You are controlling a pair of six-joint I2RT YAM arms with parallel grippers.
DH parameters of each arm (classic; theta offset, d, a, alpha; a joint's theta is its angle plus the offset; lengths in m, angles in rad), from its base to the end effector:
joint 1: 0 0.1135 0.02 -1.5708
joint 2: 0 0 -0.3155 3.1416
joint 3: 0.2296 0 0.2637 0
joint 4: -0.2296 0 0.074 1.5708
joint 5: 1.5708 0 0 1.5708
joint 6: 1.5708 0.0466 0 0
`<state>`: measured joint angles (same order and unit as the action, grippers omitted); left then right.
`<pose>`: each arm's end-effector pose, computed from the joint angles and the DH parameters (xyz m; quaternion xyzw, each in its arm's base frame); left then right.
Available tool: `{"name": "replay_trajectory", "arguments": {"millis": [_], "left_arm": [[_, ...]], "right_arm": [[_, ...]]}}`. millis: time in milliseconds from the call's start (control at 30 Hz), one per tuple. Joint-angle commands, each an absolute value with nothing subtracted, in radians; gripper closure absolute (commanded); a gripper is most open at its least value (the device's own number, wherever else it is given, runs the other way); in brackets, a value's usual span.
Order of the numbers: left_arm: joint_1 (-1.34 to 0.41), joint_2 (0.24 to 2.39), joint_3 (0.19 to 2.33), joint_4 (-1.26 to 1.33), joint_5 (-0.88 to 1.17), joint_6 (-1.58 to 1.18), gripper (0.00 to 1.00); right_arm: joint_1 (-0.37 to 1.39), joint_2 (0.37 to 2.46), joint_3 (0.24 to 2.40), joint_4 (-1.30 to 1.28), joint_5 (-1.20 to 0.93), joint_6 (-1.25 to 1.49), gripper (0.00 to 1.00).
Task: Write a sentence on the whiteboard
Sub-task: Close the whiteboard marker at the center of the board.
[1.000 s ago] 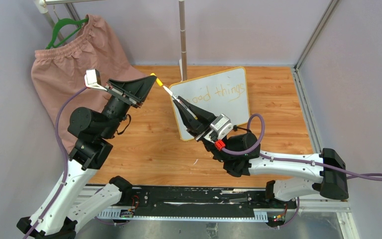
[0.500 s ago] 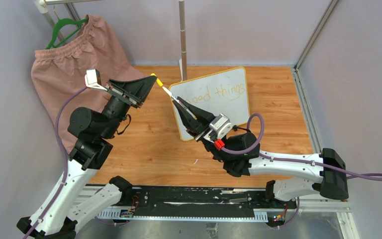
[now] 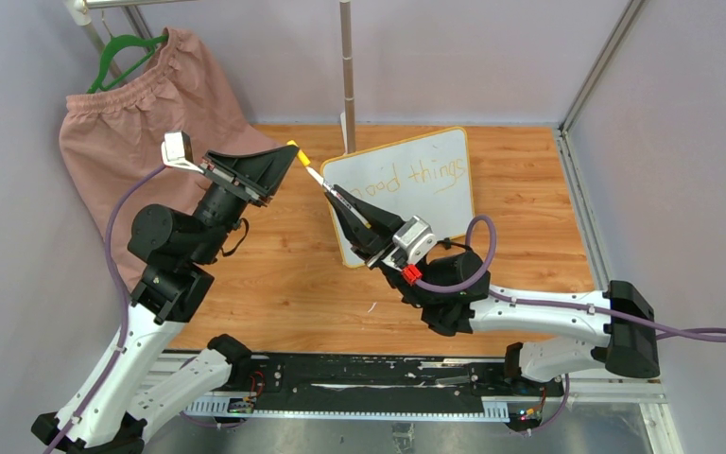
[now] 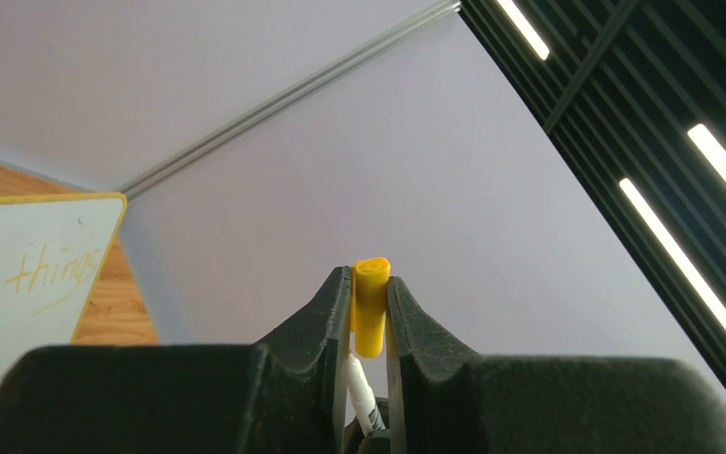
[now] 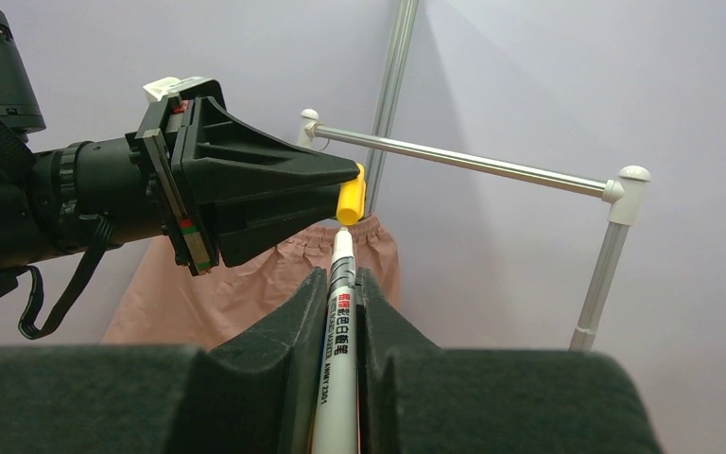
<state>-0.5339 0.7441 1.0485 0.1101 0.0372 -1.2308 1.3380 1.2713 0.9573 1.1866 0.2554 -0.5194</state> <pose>0.1069 -0.0652 0.5100 -0.1719 0.5189 -0.6531 0.5241 0.0729 0.2563 0.4839 -0.2000 0.2990 0.3310 0.8724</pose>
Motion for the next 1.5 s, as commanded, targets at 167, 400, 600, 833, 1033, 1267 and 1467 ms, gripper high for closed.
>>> {"name": "replay_trajectory", "arguments": {"millis": [167,400,600,833,1033,1267,1467], "left_arm": [[-0.546,0.729,1.038,0.134,0.041,-1.226,1.00],[-0.546,0.730,1.057,0.134,0.012,-1.200,1.00],[-0.546,0.738,1.071,0.134,0.008,-1.191,1.00],[-0.546,0.739,1.067,0.133,0.016,-1.196,1.00],[-0.546,0.742,1.075,0.132,0.023,-1.196,1.00],[-0.546,0.744,1.074,0.133,0.027,-1.199,1.00],[-0.546,0.743,1.074,0.133,0.031,-1.201,1.00]], "right_arm": [[1.350,1.270,0.994,1.238,0.242,-0.515,1.00],[1.350,1.237,0.954,1.223,0.259,-0.512,1.00],[1.351,1.218,0.940,1.215,0.257,-0.506,1.00],[1.351,1.228,0.958,1.215,0.245,-0.505,1.00],[1.351,1.236,0.966,1.212,0.235,-0.497,1.00],[1.351,1.241,0.978,1.194,0.226,-0.484,1.00],[1.351,1.247,0.986,1.190,0.224,-0.481,1.00]]}}
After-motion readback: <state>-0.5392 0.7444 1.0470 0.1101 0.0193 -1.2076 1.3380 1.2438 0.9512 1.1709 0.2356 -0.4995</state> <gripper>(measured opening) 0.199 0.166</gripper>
